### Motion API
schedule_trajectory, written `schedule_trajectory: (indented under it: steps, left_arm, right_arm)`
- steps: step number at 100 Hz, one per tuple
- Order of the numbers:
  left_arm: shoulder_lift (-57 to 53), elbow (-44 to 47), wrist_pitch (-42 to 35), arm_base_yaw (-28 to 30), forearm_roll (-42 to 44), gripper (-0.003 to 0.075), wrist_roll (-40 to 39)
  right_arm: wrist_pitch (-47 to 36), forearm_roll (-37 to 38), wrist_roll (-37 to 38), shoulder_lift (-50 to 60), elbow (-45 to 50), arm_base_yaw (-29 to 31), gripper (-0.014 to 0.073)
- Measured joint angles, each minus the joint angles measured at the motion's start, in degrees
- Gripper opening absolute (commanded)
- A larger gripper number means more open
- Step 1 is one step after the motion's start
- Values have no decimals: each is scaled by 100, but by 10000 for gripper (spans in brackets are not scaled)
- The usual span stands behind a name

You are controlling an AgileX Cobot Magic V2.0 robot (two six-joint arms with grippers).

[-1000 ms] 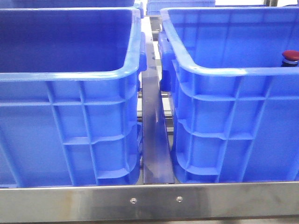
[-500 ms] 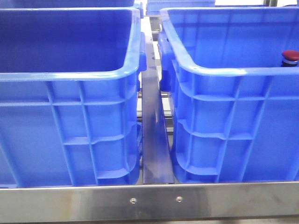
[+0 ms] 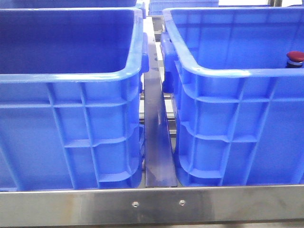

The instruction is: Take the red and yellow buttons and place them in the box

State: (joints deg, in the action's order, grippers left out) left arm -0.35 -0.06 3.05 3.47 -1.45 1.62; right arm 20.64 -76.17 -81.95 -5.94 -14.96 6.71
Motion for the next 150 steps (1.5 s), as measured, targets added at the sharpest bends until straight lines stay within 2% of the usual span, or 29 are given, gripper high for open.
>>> schedule_trajectory:
  steps: [35, 54, 72, 79, 86, 105, 111, 117, 128, 150]
  left_arm:
    - [0, 0, 0, 0, 0, -20, 0]
    - [0, 0, 0, 0, 0, -20, 0]
    - [0, 0, 0, 0, 0, -20, -10]
    - [0, 0, 0, 0, 0, -20, -10]
    - [0, 0, 0, 0, 0, -20, -10]
    - [0, 0, -3, 0, 0, -20, -10]
    - [0, 0, -3, 0, 0, -20, -10]
    - [0, 0, -3, 0, 0, -20, -10]
    - [0, 0, -3, 0, 0, -20, -10]
    - [0, 0, -40, 0, 0, -20, -10]
  right_arm:
    - [-35, 0, 0, 0, 0, 0, -69]
    - [-550, -40, 0, 0, 56, -10, -69]
    - [-1042, 815, 205, 0, 89, -62, -69]
    - [-1117, 1486, 833, 0, 102, -62, -69]
    - [-1127, 2427, 1880, 0, 125, -62, -69]
    - [-1278, 5399, 5903, 0, 358, -79, -69]
    - [-1545, 6279, 6857, 0, 526, -90, -69]
    - [-2064, 6799, 7646, 0, 805, -124, -69]
    - [-2821, 7261, 8291, 151, 1414, -127, -69]
    - [-2601, 7563, 8492, 642, 1653, -140, -69]
